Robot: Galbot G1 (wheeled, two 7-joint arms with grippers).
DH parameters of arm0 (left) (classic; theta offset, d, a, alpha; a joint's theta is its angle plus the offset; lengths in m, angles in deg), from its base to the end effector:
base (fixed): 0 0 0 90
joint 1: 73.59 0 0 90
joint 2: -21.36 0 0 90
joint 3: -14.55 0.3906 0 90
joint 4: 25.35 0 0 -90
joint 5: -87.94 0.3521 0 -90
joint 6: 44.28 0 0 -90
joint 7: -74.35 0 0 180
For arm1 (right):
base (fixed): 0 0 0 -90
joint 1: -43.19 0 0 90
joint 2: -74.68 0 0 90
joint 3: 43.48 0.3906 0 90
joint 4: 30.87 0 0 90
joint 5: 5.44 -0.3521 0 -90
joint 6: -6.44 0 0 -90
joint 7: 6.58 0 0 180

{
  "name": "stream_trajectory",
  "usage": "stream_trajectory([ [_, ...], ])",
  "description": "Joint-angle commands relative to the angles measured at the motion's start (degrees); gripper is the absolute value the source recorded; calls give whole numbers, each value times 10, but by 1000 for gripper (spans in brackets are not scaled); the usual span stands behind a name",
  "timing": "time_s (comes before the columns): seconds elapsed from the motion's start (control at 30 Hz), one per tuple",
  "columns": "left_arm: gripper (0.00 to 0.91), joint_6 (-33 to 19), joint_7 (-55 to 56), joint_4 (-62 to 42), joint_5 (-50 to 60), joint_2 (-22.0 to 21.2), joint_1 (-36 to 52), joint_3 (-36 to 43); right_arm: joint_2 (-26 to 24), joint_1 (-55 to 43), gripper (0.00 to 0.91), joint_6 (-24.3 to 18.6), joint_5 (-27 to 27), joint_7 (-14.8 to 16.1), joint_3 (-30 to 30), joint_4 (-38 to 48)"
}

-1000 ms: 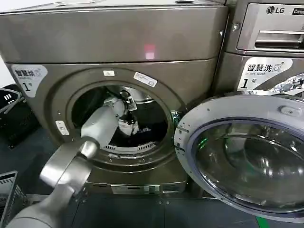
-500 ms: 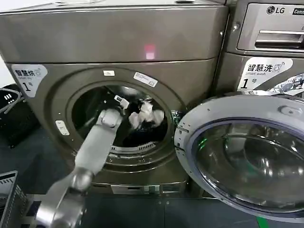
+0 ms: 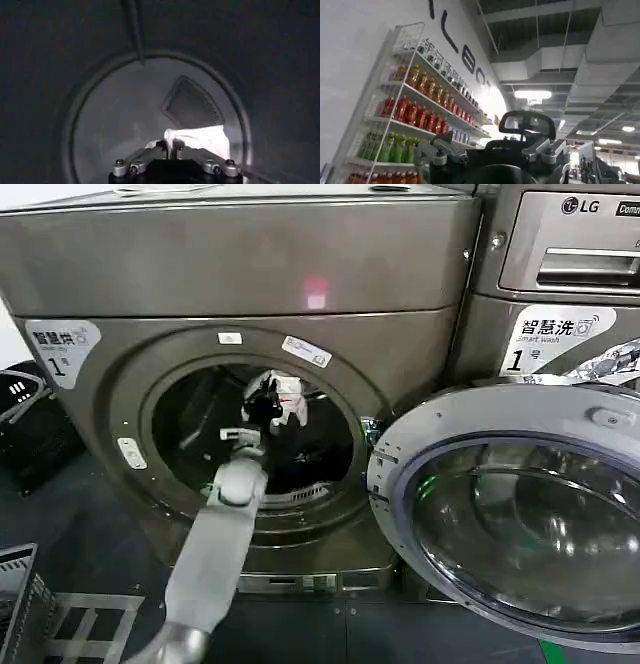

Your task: Grasp the clothes from the dryer.

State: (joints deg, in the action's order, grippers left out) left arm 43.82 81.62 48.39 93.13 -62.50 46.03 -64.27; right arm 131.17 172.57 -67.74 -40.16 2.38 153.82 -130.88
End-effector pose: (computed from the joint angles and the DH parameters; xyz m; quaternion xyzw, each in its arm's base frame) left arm 0.5321 -0.0128 -0.2650 0.0036 0.9829 0.1221 0.1377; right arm -0.1380 -0.4579 -0.0056 0.5482 0.7975 -0.2045 0.1473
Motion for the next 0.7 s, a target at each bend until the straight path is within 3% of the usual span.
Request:
stream_trajectory([
  [0.03,0,-27,52,38,15,-8,-36,-8,3,2,907,-8,-6,0,2,-2],
  [0.27,0,-20,46,42,12,-4,-34,-6,3,8,907,-11,-21,1,5,-4],
  [0.37,0,-20,44,46,12,-3,-37,-6,4,6,907,-5,-19,25,10,-9],
  [0.7,0,-17,38,39,9,-4,-23,-9,5,1,907,-2,-13,29,9,-7],
])
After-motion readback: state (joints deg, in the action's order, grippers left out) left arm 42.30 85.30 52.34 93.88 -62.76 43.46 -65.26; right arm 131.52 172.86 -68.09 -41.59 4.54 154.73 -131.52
